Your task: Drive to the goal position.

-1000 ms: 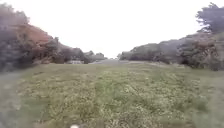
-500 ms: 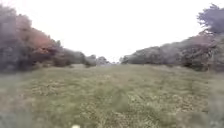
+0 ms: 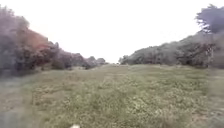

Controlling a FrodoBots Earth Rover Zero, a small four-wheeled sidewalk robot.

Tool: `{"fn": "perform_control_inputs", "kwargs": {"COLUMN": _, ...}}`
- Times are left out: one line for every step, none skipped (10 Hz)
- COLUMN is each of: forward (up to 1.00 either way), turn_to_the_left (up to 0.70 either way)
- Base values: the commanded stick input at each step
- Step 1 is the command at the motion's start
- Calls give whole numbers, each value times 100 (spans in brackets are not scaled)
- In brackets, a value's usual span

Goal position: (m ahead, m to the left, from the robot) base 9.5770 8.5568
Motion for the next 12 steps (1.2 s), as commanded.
{"fn": "perform_control_inputs", "kwargs": {"forward": 0, "turn_to_the_left": 0}}
{"fn": "perform_control_inputs", "kwargs": {"forward": 0, "turn_to_the_left": 0}}
{"fn": "perform_control_inputs", "kwargs": {"forward": 0, "turn_to_the_left": 0}}
{"fn": "perform_control_inputs", "kwargs": {"forward": 0, "turn_to_the_left": 0}}
{"fn": "perform_control_inputs", "kwargs": {"forward": 0, "turn_to_the_left": 0}}
{"fn": "perform_control_inputs", "kwargs": {"forward": 23, "turn_to_the_left": 0}}
{"fn": "perform_control_inputs", "kwargs": {"forward": 53, "turn_to_the_left": 0}}
{"fn": "perform_control_inputs", "kwargs": {"forward": 70, "turn_to_the_left": 0}}
{"fn": "perform_control_inputs", "kwargs": {"forward": 70, "turn_to_the_left": 0}}
{"fn": "perform_control_inputs", "kwargs": {"forward": 70, "turn_to_the_left": 0}}
{"fn": "perform_control_inputs", "kwargs": {"forward": 70, "turn_to_the_left": 0}}
{"fn": "perform_control_inputs", "kwargs": {"forward": 70, "turn_to_the_left": 0}}
